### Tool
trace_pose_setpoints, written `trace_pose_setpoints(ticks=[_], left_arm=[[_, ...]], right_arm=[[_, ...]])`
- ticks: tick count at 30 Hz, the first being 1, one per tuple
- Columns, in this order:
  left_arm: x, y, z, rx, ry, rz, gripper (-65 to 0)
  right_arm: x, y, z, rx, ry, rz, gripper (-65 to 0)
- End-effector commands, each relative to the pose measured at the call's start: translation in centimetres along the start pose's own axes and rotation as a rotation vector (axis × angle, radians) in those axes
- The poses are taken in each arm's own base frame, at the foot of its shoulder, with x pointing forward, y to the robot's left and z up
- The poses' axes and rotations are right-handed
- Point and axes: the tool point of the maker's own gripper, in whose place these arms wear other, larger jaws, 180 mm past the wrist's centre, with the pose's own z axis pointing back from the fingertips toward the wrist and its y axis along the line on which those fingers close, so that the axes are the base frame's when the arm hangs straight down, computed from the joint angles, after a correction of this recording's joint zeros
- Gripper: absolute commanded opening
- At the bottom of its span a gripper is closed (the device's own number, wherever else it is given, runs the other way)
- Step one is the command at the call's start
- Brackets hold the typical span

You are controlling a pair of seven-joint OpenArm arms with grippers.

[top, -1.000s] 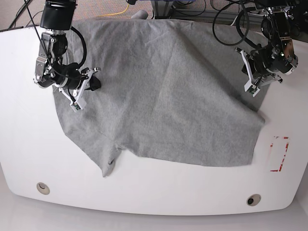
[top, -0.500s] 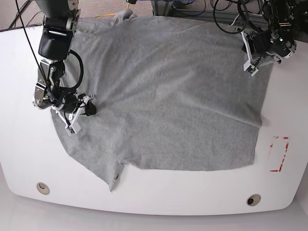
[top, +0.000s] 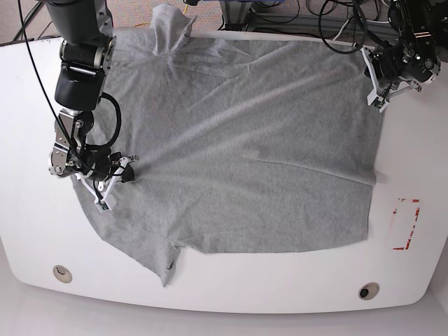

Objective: Layout the t-shirt on the table in an organized manner, then fold the t-shirt properly
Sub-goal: 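Lower both grippers onto the shirt body near its hem corners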

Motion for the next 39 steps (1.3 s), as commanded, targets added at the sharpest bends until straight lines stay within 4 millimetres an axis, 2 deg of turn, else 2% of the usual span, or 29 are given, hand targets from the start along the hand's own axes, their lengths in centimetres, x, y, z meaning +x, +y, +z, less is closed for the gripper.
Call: trace_pose_setpoints(ticks=[1, 5, 8, 15, 18, 22, 24, 25, 26, 28, 33, 39], left_arm=[[1.2, 0.4, 0.7, 0.015, -0.040, -0.017, -60.3], [2.6, 1.9, 1.9, 0.068, -0.046, -0.046, -60.3], [3.7, 2.9, 2.8, 0.106, -0.037, -0.055, -60.3], [10.0, 4.1, 5.3, 0.117, -0.224, -0.073, -60.3], [13.1, 5.5, 7.1, 0.154, -0.309, -0.087, -60.3], [17.3, 6.9, 9.4, 0.202, -0.418, -0.083, -60.1], [20.3, 7.3, 10.2, 0.211, -0.478, -0.063, -60.1], [20.8, 7.5, 10.3, 0.214, -0.484, -0.059, -60.1], [22.5, 8.0, 10.4, 0.223, -0.493, -0.050, -60.1], [23.9, 8.6, 10.1, 0.227, -0.479, -0.035, -60.1], [27.9, 9.1, 6.9, 0.189, -0.439, 0.000, -60.1], [29.7, 8.0, 2.4, 0.110, -0.392, -0.018, -60.1]], right_arm=[[0.8, -1.8, 1.6, -0.079, 0.037, 0.039, -63.3], [2.7, -1.9, 3.7, -0.132, 0.026, 0.107, -63.1], [3.1, -1.7, 5.1, -0.171, 0.035, 0.153, -63.1], [5.5, 0.5, 8.7, -0.192, -0.022, 0.241, -63.1], [6.2, 1.8, 8.9, -0.167, -0.049, 0.249, -63.1], [6.4, 1.9, 8.9, -0.168, -0.060, 0.249, -63.1], [6.7, 2.7, 8.2, -0.147, -0.082, 0.247, -63.1], [6.7, 2.9, 7.9, -0.139, -0.085, 0.244, -63.1], [6.6, 3.4, 7.3, -0.118, -0.087, 0.231, -63.1], [6.7, 3.6, 6.7, -0.101, -0.084, 0.217, -63.1], [5.8, 3.6, 5.2, -0.061, -0.048, 0.175, -63.1], [6.2, 3.9, 5.0, -0.050, -0.086, 0.169, -63.1]])
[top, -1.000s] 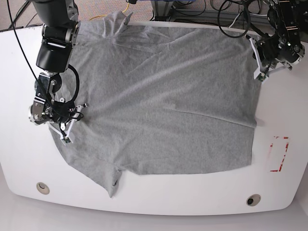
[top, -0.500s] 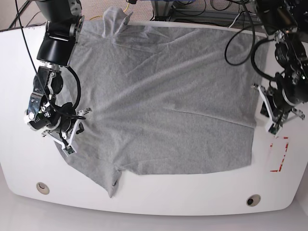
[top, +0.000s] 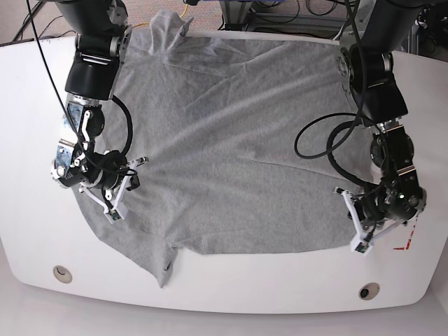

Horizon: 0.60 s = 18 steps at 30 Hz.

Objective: Layout the t-shirt on the table in an organized manner, then fold the t-shirt properly
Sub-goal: 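Lower both grippers onto the shirt body near its hem corners, then grasp the shirt with both grippers and drag it toward the robot, flattening it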

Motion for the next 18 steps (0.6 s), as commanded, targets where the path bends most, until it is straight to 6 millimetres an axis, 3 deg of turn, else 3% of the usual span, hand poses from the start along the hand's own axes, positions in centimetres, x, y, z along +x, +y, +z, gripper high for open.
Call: trace_pose_setpoints(ticks=[1, 10, 18], left_arm=[[1.4, -0.8, -1.4, -0.046, -0.027, -0.005, -60.1], [-0.8, -3.3, -4.9, -0.151, 0.003, 0.045, -60.1], [-3.1, -5.7, -7.7, -0.251, 0.007, 0.120, -60.1]], right_arm=[[2.2, -0.9, 0.9, -0.021, -0.067, 0.012, -63.3], [1.5, -1.1, 0.8, -0.022, -0.072, 0.002, -63.3], [-1.6, -1.7, -1.5, 0.023, -0.028, -0.086, -63.4]])
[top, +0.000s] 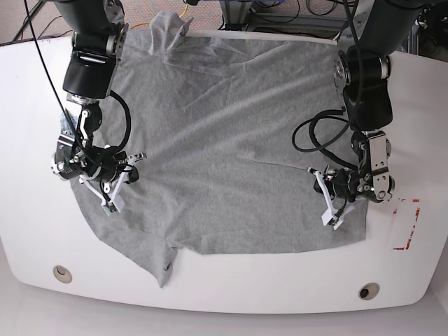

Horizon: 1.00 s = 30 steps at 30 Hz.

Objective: Layout the t-shirt on the table in an organized manner, then fold the t-shirt properly
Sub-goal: 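Grasp the shirt with both grippers and drag it toward the robot, flattening it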

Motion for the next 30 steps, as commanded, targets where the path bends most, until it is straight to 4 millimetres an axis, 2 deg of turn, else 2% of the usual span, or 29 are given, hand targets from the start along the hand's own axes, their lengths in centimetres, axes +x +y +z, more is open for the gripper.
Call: trace_pose_setpoints(ticks=[1, 6, 11, 13, 16, 20, 22, 27, 30], left_arm=[[0.9, 0.5, 0.0, -0.004, -0.026, 0.008, -60.1], [0.7, 1.1, -0.9, -0.029, -0.032, 0.046, -60.0], [0.6, 1.9, -1.7, -0.045, -0.059, 0.084, -60.0], [1.2, 2.0, -1.8, -0.048, -0.079, 0.086, -60.0], [2.8, 2.2, -1.8, -0.048, -0.127, 0.082, -59.9], [4.6, 4.1, -1.0, 0.002, -0.196, 0.090, -53.5], [5.1, 4.4, -0.7, 0.001, -0.205, 0.086, -50.7], [5.0, 3.9, -0.8, -0.018, -0.195, 0.052, -48.9], [5.0, 4.7, -0.4, -0.006, -0.200, 0.067, -50.7]], right_arm=[[0.8, -1.1, -0.1, 0.003, -0.054, -0.028, -63.4], [-0.9, -1.5, -1.7, 0.034, -0.047, -0.097, -63.4], [-0.4, -2.6, -2.3, 0.038, -0.098, -0.145, -63.4], [-0.1, -2.8, -2.5, 0.042, -0.120, -0.163, -63.4], [1.2, -3.2, -3.0, 0.053, -0.172, -0.200, -63.3], [2.9, -4.4, -3.3, 0.055, -0.245, -0.258, -63.3], [3.7, -4.6, -3.5, 0.059, -0.266, -0.261, -63.1], [6.7, -4.3, -3.2, 0.065, -0.285, -0.197, -63.3], [7.5, -4.4, -2.8, 0.064, -0.270, -0.178, -63.4]])
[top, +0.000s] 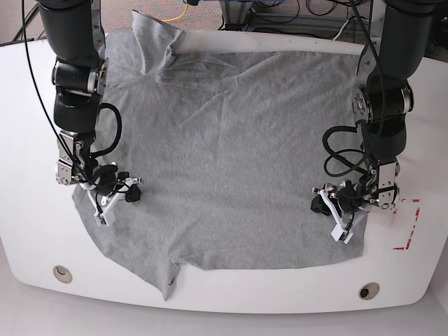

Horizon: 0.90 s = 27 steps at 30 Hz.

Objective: Layout the t-shirt on the table in an organized manner, then fold the t-shirt properly
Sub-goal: 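Grasp the shirt with both grippers and drag it toward the robot, flattening it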

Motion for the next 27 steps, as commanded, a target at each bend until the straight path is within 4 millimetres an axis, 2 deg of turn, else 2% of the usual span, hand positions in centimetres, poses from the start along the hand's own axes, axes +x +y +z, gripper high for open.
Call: trace_pose_setpoints(ticks=[1, 5, 7, 11, 12, 15, 21, 24, 27], left_arm=[[1.6, 1.6, 1.2, 0.032, -0.009, 0.000, -51.5], [2.2, 2.7, 2.4, 0.064, 0.001, 0.012, -52.2], [3.2, 3.7, 3.7, 0.104, 0.001, 0.000, -52.2], [1.7, 5.3, 6.0, 0.187, 0.054, -0.021, -51.8], [2.0, 5.7, 6.8, 0.215, 0.054, -0.032, -51.8], [1.6, 6.4, 8.7, 0.278, 0.077, -0.062, -51.7], [-0.5, 6.7, 11.3, 0.371, 0.156, -0.113, -51.7], [-1.6, 6.9, 12.6, 0.408, 0.203, -0.124, -51.7], [-3.1, 6.8, 13.6, 0.438, 0.247, -0.134, -51.7]], right_arm=[[4.8, 0.0, 1.5, -0.005, -0.075, 0.058, -63.4], [5.7, 0.5, 3.0, -0.030, -0.051, 0.153, -63.1], [5.9, 0.8, 4.2, -0.055, -0.037, 0.209, -63.1], [5.8, 0.8, 7.2, -0.123, -0.031, 0.267, -62.6], [5.6, 0.7, 8.2, -0.146, -0.030, 0.279, -61.4], [5.1, 1.2, 9.8, -0.186, -0.029, 0.308, -52.6], [2.4, 1.0, 13.9, -0.289, -0.004, 0.325, -26.0], [0.5, 1.3, 15.1, -0.318, 0.009, 0.314, -18.4], [-1.0, 0.9, 17.1, -0.366, 0.004, 0.281, -15.7]])
